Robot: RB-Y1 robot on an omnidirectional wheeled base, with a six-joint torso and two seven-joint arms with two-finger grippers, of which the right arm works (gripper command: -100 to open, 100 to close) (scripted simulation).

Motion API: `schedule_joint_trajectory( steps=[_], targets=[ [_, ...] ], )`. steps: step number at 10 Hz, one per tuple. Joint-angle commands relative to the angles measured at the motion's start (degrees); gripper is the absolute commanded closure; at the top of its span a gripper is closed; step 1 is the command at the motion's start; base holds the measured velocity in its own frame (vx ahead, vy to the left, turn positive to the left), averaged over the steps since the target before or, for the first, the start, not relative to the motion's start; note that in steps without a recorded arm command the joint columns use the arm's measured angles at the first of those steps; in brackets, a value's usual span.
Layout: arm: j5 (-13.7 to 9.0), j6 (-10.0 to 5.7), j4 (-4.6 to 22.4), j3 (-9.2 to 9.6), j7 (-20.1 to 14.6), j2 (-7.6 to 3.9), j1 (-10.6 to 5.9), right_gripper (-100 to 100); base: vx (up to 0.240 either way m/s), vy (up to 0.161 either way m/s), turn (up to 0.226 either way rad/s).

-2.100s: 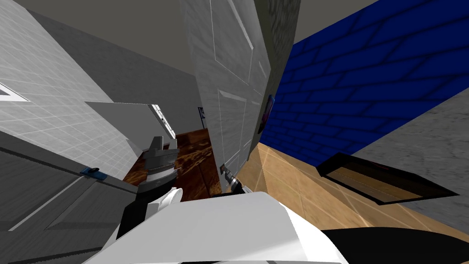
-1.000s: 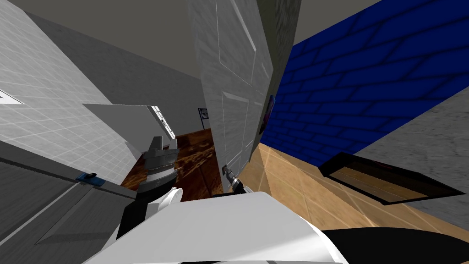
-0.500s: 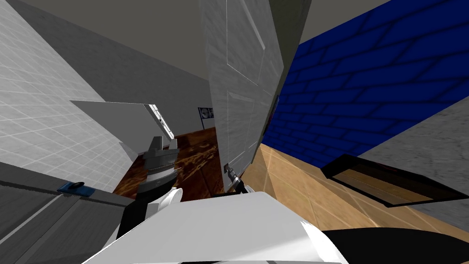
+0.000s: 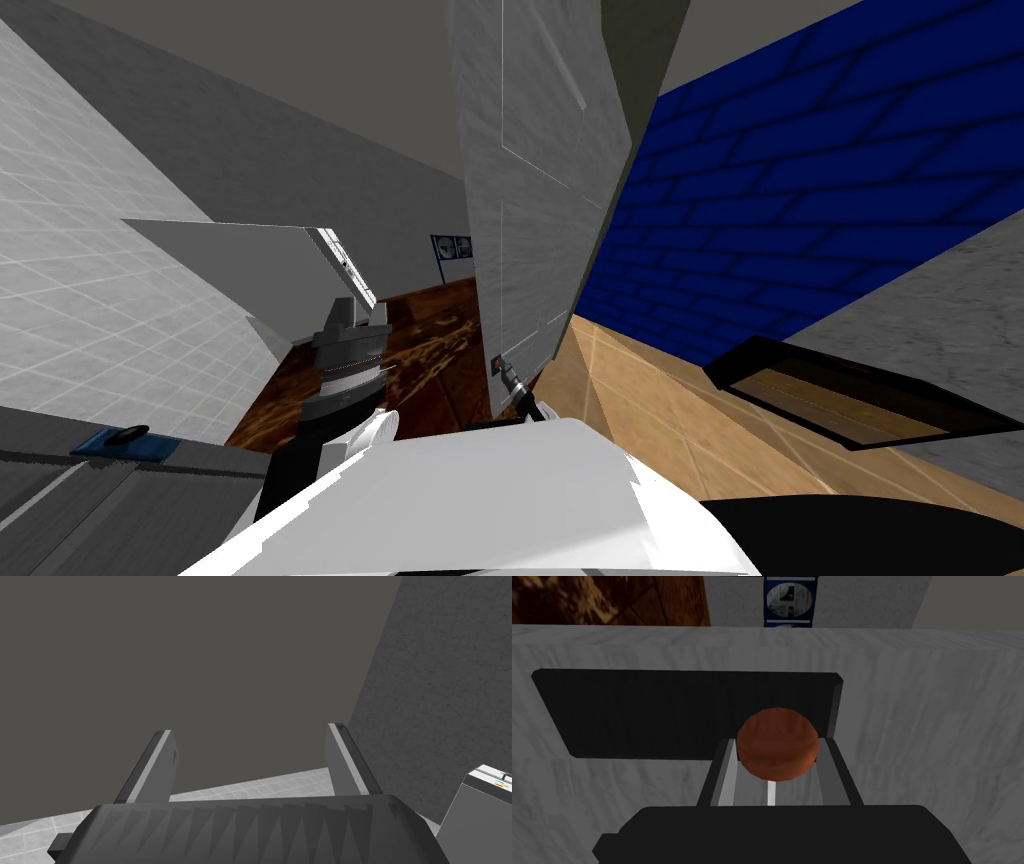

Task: Push the door open

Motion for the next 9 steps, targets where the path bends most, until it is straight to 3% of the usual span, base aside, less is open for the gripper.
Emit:
schedule_joint_trajectory(
  steps=[1,4,5,9],
  targets=[
    [-0.59,-0.16,0.15,-1.81,0.48,-0.26,-0.39,100,0.128,0.16,-0.068],
    [-1.36,-0.06,0.7,-4.39,1.17,-0.03,-0.71,100,0.135,0.155,-0.073],
    [-1.1,0.39,-0.17,-3.37,0.96,-0.05,-0.26,-100,-0.047,0.055,-0.053],
    [-1.13,0.64,-0.96,-2.83,0.67,0.0,0.11,-100,-0.196,-0.085,-0.023]
  ],
)
